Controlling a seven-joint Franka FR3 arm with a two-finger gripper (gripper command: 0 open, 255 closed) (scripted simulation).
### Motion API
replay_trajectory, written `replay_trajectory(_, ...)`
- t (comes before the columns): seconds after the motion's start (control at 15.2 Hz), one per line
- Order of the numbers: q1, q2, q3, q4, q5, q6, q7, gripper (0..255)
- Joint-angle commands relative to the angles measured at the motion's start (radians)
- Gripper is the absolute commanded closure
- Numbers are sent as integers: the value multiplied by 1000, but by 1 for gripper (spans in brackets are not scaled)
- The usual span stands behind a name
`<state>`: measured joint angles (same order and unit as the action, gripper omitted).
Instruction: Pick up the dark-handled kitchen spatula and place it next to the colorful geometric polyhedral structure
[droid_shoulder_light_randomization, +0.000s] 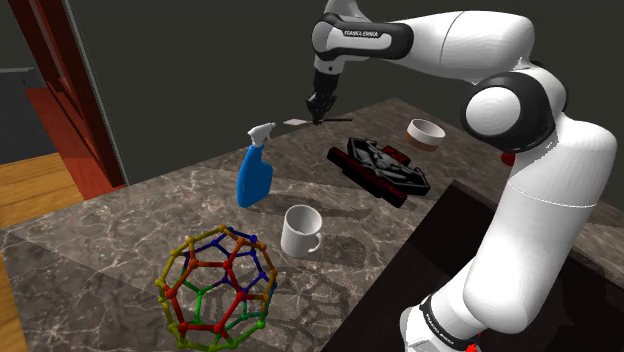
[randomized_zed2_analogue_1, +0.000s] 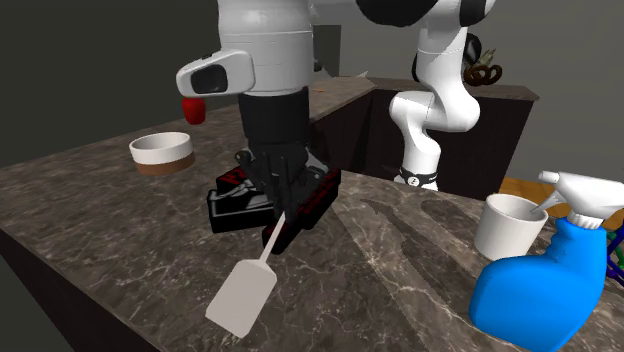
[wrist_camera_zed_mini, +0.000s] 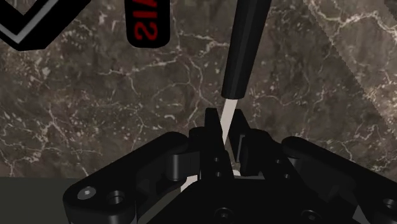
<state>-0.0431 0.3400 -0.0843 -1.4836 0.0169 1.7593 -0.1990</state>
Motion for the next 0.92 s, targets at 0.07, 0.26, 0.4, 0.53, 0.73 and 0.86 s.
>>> replay_trajectory(0.07,1,0,0,41,0,-42,2,255)
replay_trajectory(0.26,0,1,0,84,0,-83,2,255)
replay_trajectory(0.4,0,4,0,114,0,-111,2,255)
replay_trajectory(0.53,-1,7,0,146,0,-139,1,255)
replay_trajectory(0.73,-2,15,0,198,1,-184,1,255)
replay_trajectory(0.86,-3,22,0,236,1,-214,1,255)
